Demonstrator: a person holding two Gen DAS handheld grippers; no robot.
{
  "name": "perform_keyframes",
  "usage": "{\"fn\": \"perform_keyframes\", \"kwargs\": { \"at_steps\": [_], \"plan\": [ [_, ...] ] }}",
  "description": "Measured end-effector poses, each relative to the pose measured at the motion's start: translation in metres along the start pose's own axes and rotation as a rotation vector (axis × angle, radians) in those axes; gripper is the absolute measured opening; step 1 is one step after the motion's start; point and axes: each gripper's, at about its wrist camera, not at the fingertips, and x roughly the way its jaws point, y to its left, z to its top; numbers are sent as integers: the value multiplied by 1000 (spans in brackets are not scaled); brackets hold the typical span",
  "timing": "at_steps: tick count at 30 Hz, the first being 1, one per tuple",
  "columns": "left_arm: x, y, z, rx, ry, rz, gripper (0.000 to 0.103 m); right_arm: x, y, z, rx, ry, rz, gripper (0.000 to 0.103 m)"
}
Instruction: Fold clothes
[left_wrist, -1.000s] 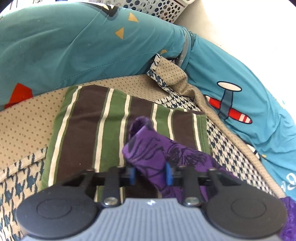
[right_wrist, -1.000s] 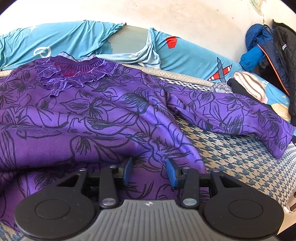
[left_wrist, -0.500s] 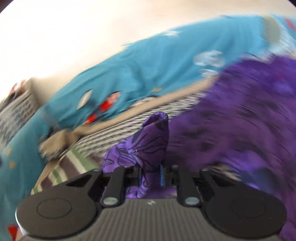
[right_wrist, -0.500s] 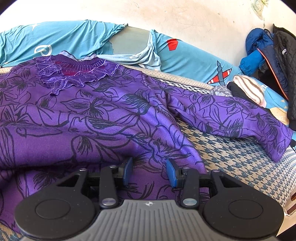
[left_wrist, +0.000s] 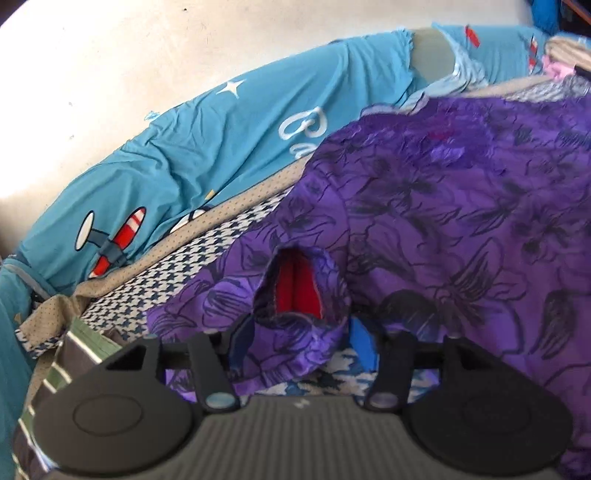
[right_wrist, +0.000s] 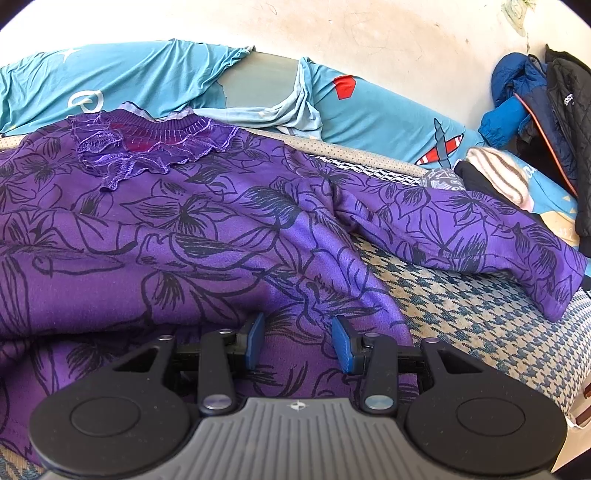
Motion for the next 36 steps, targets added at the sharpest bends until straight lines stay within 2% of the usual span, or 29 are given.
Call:
{"fn": "perform_keyframes", "kwargs": {
  "at_steps": [3,5,8,13,19,25,29,32,36],
  "plan": [
    [-18,20,7,-119,-66,-68,82,1,-1,1,5,2,5,39],
    [-19,32,10,-207,-76,-62,83,1,0,1,3,1,3,39],
    [-9,39,12,-264,-39,-55,83,1,1,1,-3,-1,-3,39],
    [3,6,13,-105,-25,-38,83,0,1,0,-3,-3,0,39],
    [15,-19,18,-64,-30,-74,83,0,3,-1,-20,-11,-10,39],
    [41,-27,23,-117,28,-175,90,0,2,-2,-22,-15,-4,39],
    [56,-26,27,-201,55,-240,91,0,1,-2,-25,-17,1,39],
    [58,-24,32,-244,55,-246,91,0,1,-2,-27,-19,5,39],
    [44,-18,37,-238,5,-215,91,0,0,-2,-28,-19,8,39]
  ]
}}
